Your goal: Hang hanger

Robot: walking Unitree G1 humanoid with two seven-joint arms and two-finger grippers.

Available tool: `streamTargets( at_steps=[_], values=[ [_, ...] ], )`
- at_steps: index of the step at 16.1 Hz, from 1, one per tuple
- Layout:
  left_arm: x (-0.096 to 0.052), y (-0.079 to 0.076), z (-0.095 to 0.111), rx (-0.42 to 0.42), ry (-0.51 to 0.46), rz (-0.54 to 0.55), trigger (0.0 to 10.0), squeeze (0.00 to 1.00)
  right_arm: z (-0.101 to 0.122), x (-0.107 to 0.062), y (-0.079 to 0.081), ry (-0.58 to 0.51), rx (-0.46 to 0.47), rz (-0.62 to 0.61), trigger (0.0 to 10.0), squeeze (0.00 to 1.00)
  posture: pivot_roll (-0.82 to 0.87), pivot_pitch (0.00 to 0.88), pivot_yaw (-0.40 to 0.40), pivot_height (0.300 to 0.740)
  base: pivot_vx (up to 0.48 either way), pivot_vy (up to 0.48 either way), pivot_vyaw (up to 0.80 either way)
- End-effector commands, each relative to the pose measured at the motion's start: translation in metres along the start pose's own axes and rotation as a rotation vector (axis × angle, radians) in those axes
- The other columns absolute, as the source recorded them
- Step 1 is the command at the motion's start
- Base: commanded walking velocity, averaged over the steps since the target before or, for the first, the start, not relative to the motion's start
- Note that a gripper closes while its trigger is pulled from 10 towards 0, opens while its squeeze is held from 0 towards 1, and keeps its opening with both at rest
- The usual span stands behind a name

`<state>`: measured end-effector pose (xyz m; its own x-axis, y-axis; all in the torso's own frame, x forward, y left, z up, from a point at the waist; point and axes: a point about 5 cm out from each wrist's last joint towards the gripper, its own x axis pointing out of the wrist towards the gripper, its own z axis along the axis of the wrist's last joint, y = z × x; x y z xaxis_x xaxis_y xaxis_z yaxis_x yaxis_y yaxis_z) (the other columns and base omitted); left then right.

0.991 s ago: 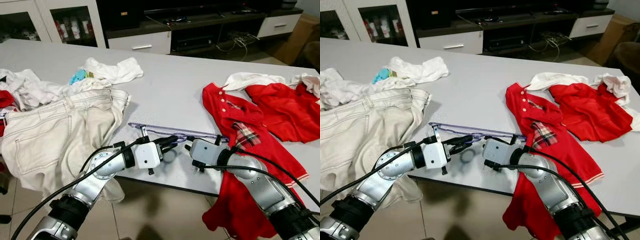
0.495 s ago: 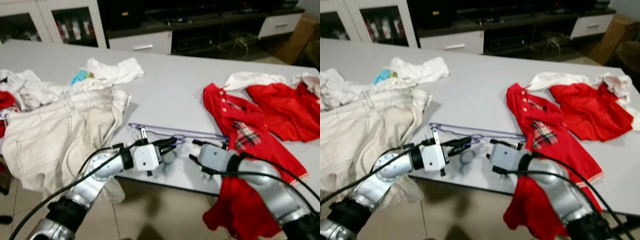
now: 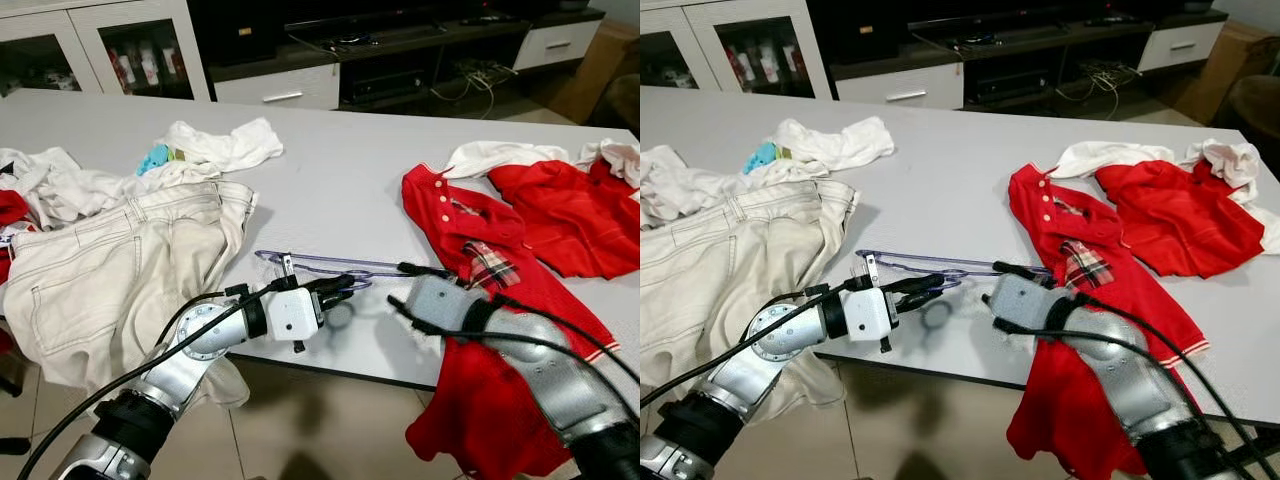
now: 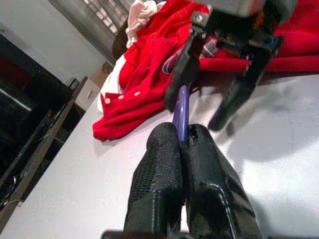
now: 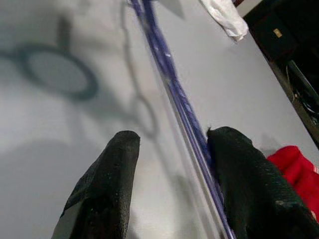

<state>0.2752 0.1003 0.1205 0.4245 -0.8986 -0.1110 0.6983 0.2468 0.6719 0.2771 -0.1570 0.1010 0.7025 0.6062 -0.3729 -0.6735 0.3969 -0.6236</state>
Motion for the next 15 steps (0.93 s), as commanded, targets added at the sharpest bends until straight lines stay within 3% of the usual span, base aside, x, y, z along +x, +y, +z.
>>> streamTargets(
  at_steps=[1, 6, 12, 13, 14, 15],
  values=[
    [0.002, 0.002, 0.004, 0.024, -0.016, -0.012, 10.0, 0.00, 0.003, 0.008, -0.001, 0.001, -0.037, -0.006, 10.0, 0.00, -0.08, 0.000, 0.050, 0.740, 0.000, 0.000, 0.00],
    [0.003, -0.002, 0.006, 0.020, -0.025, -0.012, 10.0, 0.00, -0.001, 0.029, 0.000, 0.029, -0.049, -0.024, 10.0, 0.00, -0.07, 0.000, 0.037, 0.740, 0.000, 0.000, 0.00],
    [0.004, -0.004, 0.007, 0.022, -0.026, -0.011, 10.0, 0.00, -0.009, 0.038, -0.004, 0.080, -0.045, -0.070, 10.0, 0.00, -0.07, 0.000, 0.033, 0.740, 0.000, 0.000, 0.00],
    [0.005, -0.005, 0.007, 0.023, -0.027, -0.012, 10.0, 0.00, -0.010, 0.040, -0.004, 0.084, -0.038, -0.074, 5.7, 0.00, -0.07, 0.000, 0.033, 0.740, 0.000, 0.000, 0.00],
    [0.005, -0.005, 0.007, 0.023, -0.028, -0.013, 10.0, 0.00, -0.011, 0.040, -0.004, 0.084, -0.035, -0.076, 0.7, 0.00, -0.07, 0.000, 0.033, 0.740, 0.000, 0.000, 0.00],
    [0.005, -0.005, 0.007, 0.026, -0.029, -0.016, 10.0, 0.00, -0.010, 0.041, -0.005, 0.080, -0.022, -0.081, 0.0, 0.00, -0.07, 0.000, 0.033, 0.740, 0.000, 0.000, 0.00]
  ],
)
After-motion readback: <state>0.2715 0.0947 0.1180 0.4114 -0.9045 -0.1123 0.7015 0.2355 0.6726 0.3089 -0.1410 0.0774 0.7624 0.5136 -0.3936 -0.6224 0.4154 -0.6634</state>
